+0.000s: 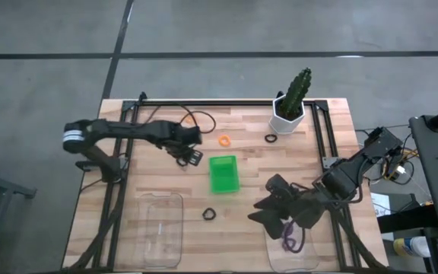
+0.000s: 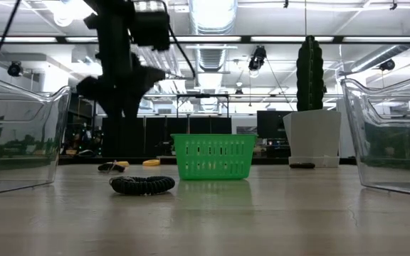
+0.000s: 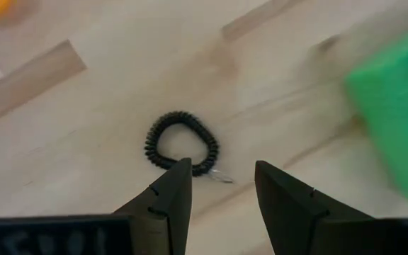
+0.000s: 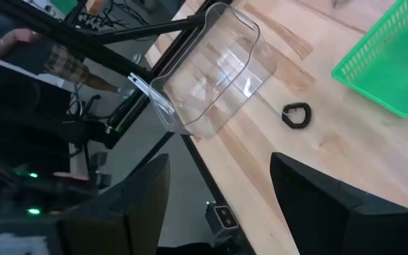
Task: Sort spring keychains
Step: Put the middle black spring keychain into the green bin
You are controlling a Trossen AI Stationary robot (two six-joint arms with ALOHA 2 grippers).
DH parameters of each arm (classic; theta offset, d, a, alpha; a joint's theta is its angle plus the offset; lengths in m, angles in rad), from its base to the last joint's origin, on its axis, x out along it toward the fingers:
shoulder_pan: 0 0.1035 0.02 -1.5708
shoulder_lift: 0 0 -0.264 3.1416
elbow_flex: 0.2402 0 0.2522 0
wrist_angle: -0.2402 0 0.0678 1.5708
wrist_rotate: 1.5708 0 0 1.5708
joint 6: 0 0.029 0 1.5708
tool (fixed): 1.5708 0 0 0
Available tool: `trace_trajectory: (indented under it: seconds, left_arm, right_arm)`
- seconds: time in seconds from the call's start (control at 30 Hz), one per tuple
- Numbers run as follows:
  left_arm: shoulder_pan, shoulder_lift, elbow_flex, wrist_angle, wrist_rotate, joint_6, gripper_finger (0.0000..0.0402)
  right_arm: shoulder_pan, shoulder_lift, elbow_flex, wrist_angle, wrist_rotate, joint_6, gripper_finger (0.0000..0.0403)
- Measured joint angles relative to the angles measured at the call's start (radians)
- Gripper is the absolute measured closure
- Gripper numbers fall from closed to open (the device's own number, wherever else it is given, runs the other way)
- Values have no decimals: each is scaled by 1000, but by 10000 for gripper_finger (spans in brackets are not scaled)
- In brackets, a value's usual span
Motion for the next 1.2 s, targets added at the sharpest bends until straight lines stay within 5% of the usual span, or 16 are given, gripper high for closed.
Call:
trace_trajectory:
  seconds: [0.77, 0.87, 1.0, 1.2]
  left_arm:
    - [2, 277, -10, 82, 66, 61, 256]
    - [4, 284, -11, 79, 69, 74, 284]
    - [9, 283, -13, 69, 61, 93, 374]
    - [24, 257, 6, 40, 68, 118, 394]
  right_arm:
    - [1, 0, -1, 1, 19, 18, 165]
    - [0, 0, -1, 1, 19, 18, 165]
    - [0, 0, -1, 1, 19, 18, 165]
    - [0, 0, -1, 1, 24, 18, 165]
